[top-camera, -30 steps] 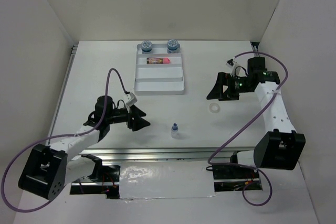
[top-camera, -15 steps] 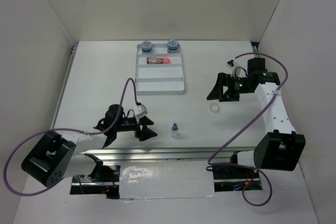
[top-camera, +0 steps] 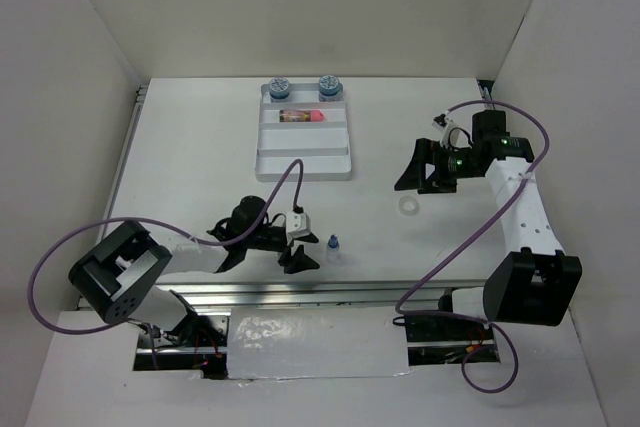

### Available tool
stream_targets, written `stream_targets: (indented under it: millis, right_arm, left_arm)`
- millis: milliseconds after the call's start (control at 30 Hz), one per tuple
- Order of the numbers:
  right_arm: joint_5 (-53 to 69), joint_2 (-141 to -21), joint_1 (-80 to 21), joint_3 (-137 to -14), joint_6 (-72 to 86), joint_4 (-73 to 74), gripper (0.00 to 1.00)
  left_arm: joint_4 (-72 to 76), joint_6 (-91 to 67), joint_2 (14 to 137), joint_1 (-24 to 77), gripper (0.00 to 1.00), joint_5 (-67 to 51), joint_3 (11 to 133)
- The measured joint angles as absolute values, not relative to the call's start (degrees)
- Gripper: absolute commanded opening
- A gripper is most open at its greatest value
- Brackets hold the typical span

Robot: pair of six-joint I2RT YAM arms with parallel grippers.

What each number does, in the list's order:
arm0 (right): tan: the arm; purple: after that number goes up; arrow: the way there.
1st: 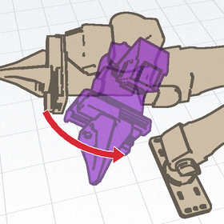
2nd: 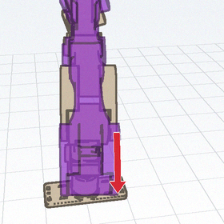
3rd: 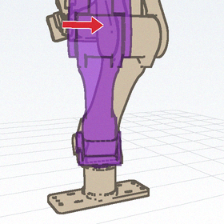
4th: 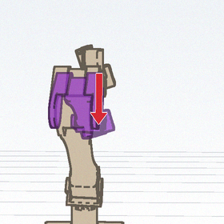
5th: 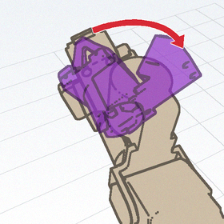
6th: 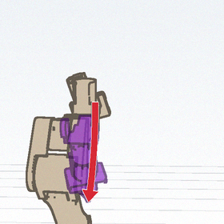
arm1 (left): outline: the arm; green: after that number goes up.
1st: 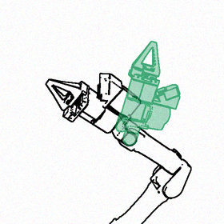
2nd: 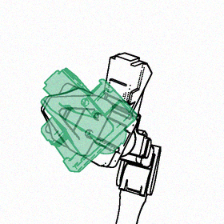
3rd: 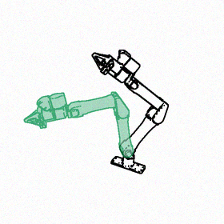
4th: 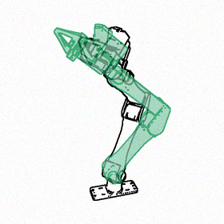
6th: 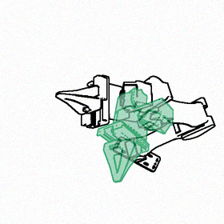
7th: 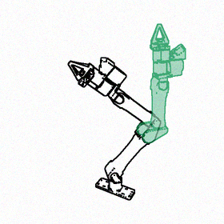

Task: Sort the stationery into containers
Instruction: Pick up the stationery from the center of the board.

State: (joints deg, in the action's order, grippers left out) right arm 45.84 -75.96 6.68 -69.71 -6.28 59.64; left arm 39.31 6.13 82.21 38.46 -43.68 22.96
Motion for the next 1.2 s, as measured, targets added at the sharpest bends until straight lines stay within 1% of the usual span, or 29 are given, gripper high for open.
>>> stream_targets:
  millis: [400, 700, 800, 833, 900, 933, 967, 1000, 1067, 1100, 1200]
  right_arm:
    - [45.93, -75.99, 7.42, -68.2, -6.52, 59.61, 1.0]
    - [46.19, -75.99, 7.55, -68.05, -6.74, 59.61, 1.0]
    - [46.22, -75.99, 7.55, -68.03, -6.96, 59.64, 1.0]
    - [46.24, -75.99, 7.55, -68.05, -7.11, 59.64, 1.0]
    - [46.24, -75.99, 7.62, -68.03, -7.2, 59.64, 1.0]
    - [46.26, -75.99, 7.68, -68.03, -7.31, 59.64, 1.0]
    - [46.33, -75.99, 7.81, -68.03, -7.38, 59.64, 1.0]
    - [46.39, -76.01, 7.9, -68.03, -7.42, 59.64, 1.0]
    - [46.46, -76.09, 8.08, -68.03, -7.55, 59.64, 1.0]
    - [46.54, -76.18, 8.16, -68.03, -7.62, 59.66, 1.0]
    - [46.59, -76.27, 8.36, -68.03, -8.03, 59.7, 1.0]
  left_arm:
    - [40.75, 7.64, 86.0, 42.96, 0.78, -42.02, 24.34]
    - [40.8, 9.04, 89.65, 44.47, 0.76, -39.11, 28.18]
    - [40.77, 9.1, 90.67, 44.51, 0.7, -38.35, 29.63]
    - [40.82, 9.1, 90.91, 44.49, 0.64, -38.11, 30.02]
    - [40.95, 9.02, 91.11, 44.51, 0.58, -37.63, 30.46]
    - [40.99, 9.02, 91.13, 44.49, 0.51, -37.54, 30.48]
    - [40.99, 8.99, 91.11, 44.51, 0.47, -37.39, 30.5]
    - [40.91, 8.95, 91.11, 44.51, 0.39, -37.26, 30.5]
    - [40.6, 8.97, 91.11, 44.47, 0.32, -37.21, 30.65]
    - [40.07, 9.08, 91.11, 44.45, 0.23, -37.15, 30.85]
    - [34.09, 9.43, 90.63, 43.83, 0.13, -36.51, 33.61]
